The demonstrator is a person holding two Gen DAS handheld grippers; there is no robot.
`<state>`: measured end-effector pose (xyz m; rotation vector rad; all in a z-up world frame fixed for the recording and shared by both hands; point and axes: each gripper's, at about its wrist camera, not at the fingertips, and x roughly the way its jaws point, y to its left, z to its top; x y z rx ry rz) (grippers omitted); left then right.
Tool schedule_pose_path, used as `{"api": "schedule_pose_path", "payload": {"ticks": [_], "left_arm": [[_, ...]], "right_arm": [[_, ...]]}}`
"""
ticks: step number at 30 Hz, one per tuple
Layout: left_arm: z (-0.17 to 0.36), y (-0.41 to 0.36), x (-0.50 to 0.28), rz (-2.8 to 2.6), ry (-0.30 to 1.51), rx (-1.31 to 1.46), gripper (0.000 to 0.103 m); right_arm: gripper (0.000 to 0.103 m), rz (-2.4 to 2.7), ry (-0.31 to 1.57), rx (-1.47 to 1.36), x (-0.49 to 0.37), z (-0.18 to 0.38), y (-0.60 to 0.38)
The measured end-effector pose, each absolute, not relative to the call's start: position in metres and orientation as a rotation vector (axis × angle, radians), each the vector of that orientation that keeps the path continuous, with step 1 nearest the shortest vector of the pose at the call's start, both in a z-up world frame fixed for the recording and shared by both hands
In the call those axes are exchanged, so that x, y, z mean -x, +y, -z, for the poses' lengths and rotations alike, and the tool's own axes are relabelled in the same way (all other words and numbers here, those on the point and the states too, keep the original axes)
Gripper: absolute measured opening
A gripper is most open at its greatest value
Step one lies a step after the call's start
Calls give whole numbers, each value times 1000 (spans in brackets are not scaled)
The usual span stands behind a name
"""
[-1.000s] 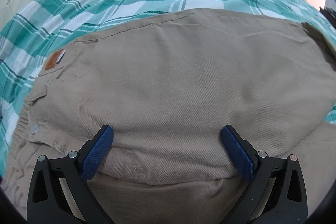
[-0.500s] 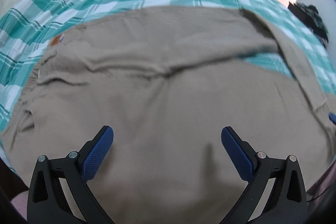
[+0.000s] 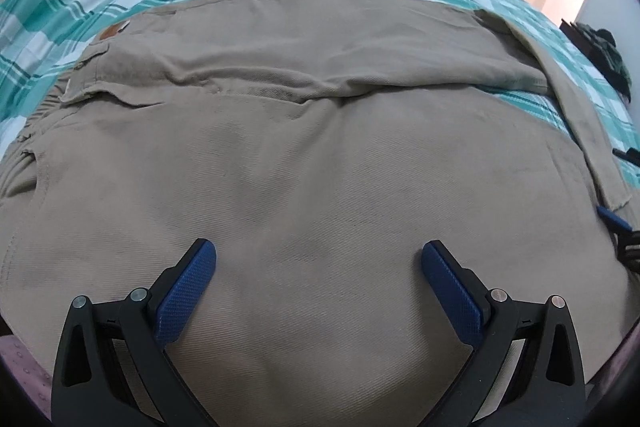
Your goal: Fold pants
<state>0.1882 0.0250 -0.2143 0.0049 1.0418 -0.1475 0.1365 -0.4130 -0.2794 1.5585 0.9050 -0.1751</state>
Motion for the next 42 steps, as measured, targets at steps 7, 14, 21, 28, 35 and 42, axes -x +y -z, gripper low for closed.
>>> {"api": "schedule_pose_path", "payload": {"ticks": [7,14,21,28,35,42], "left_arm": [[216,25,-185,150,1028,-4,103],[218,24,-184,148,1020,-19,103],[216,24,-186,161,1044,-23,103],[203,28,-203,245,1159,113,103],[181,20,-276,356,1187,443,102],[183,16,-347,278,1195,529,102]], "right_arm": [[61,247,659,-1588,-117,275,-421],[7,346,800,-1315,-131,264,-419],[3,205,744,-1031,-114,196,-440],[3,289,645,-808,-18,129,-517],[3,281,619,-843,9,139,-541],[2,165,500,-734,24,85,-529]]}}
